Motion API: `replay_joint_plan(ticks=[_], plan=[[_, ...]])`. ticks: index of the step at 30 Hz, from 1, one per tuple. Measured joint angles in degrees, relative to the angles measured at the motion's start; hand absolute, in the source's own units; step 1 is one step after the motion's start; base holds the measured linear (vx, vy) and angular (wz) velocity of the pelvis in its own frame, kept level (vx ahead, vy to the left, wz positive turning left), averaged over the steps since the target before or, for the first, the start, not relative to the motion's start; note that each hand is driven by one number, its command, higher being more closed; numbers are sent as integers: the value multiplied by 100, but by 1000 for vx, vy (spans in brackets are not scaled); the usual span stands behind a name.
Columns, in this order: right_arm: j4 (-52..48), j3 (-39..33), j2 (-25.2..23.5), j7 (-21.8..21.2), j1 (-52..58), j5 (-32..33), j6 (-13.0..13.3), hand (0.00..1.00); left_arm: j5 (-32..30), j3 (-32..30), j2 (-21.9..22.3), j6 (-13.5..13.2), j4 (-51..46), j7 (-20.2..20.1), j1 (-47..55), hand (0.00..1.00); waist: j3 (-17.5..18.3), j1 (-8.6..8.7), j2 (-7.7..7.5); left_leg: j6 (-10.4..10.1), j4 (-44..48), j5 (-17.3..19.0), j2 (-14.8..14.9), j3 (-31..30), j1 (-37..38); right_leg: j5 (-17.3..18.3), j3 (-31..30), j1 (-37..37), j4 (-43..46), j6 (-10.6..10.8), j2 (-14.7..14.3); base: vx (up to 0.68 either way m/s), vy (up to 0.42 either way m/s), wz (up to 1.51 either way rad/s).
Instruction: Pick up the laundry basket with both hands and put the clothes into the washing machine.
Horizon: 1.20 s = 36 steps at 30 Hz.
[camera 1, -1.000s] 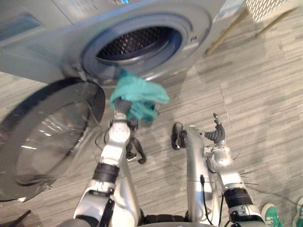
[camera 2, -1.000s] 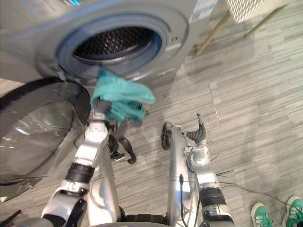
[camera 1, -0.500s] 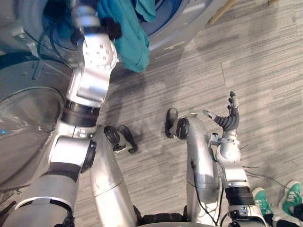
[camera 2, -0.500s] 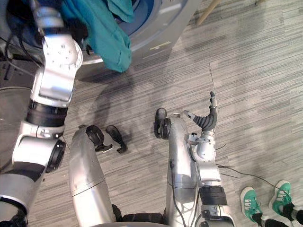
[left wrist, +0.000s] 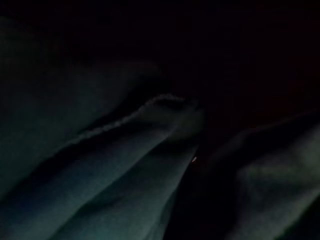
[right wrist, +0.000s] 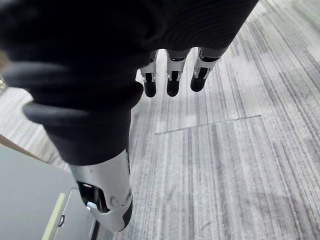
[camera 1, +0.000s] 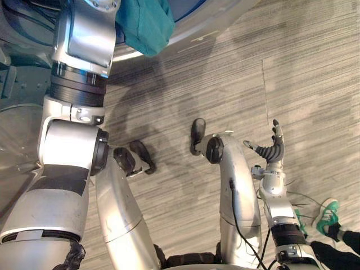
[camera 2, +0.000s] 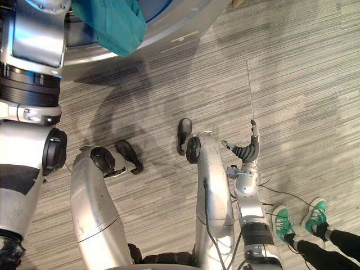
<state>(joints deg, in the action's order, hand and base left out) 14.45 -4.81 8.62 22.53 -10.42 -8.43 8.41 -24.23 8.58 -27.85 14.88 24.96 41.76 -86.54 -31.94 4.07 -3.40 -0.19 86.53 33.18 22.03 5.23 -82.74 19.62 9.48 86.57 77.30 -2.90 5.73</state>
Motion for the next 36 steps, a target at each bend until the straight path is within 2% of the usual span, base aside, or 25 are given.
replay_joint_plan(ticks=[3,5,8,13,17,23,28,30,31,32,34,36], plan=[[4,-15,70,1,11,-1,-18,0,-359,150,188,-3,345,-353,3,0,0,-1,0,1,51,0,-27,-24,3,2,29,-30,91,-2,69,17,-7,12],[-3,-51,138,-34,11,-2,-25,0,-652,244,428,-3,650,-882,61,0,1,-15,-1,2,52,0,-110,-25,30,17,23,-62,127,18,149,-20,-14,17],[-27,-52,136,-172,12,2,-35,0,-1029,260,624,-17,740,-1470,351,0,7,-20,-6,48,49,-26,-117,-24,77,36,12,-151,79,42,152,-50,-26,5],[-122,-54,169,-384,97,7,-27,0,-1489,256,689,-62,785,-1831,650,0,21,-10,-24,34,-35,-133,-204,-35,91,32,28,-183,52,36,232,-35,-47,9],[-117,-54,194,-436,123,8,-19,0,-1475,195,688,-71,963,-1952,728,0,27,-38,-29,-32,-108,-190,-213,-124,106,30,130,-274,-11,32,236,-8,-51,5],[241,-99,136,-548,118,112,-43,0,-911,-163,692,-303,558,-2030,1619,0,64,-143,-30,-111,-414,-269,-248,-98,575,44,176,-726,-241,12,228,-11,-64,5],[676,-147,75,-579,86,111,-272,0,-530,-251,772,-431,-202,-2041,2859,0,137,-236,-47,-202,-854,-404,-332,-135,1163,72,303,-1375,-581,-29,242,-23,-85,15],[877,-182,21,-613,95,112,-334,0,-385,-268,1001,-559,-492,-2041,3667,0,234,-280,-48,-261,-1098,-438,-405,-126,1508,99,322,-1704,-758,-47,248,-18,-90,15],[1112,-187,-88,-647,142,120,-424,0,-107,-266,1239,-671,-520,-2057,4313,0,537,-328,-43,-301,-1298,-492,-425,-85,1637,101,335,-1806,-900,-51,248,8,-74,12],[1220,-193,-150,-652,160,122,-477,0,17,-267,1386,-707,-520,-2062,4614,0,645,-338,-46,-294,-1413,-533,-438,-63,1730,102,346,-1896,-977,-55,252,35,-94,22],[1573,-193,-307,-756,175,262,-652,0,720,-284,1828,-944,-530,-2256,5776,0,714,-430,-40,-372,-1926,-656,-526,-31,2470,116,454,-2645,-1366,-75,282,75,-90,27],[1650,-188,-347,-795,270,355,-776,0,1314,-262,2091,-1107,-549,-2475,6591,0,745,-504,-40,-419,-2379,-785,-629,-30,3114,115,540,-3305,-1721,-75,298,92,-80,31]])
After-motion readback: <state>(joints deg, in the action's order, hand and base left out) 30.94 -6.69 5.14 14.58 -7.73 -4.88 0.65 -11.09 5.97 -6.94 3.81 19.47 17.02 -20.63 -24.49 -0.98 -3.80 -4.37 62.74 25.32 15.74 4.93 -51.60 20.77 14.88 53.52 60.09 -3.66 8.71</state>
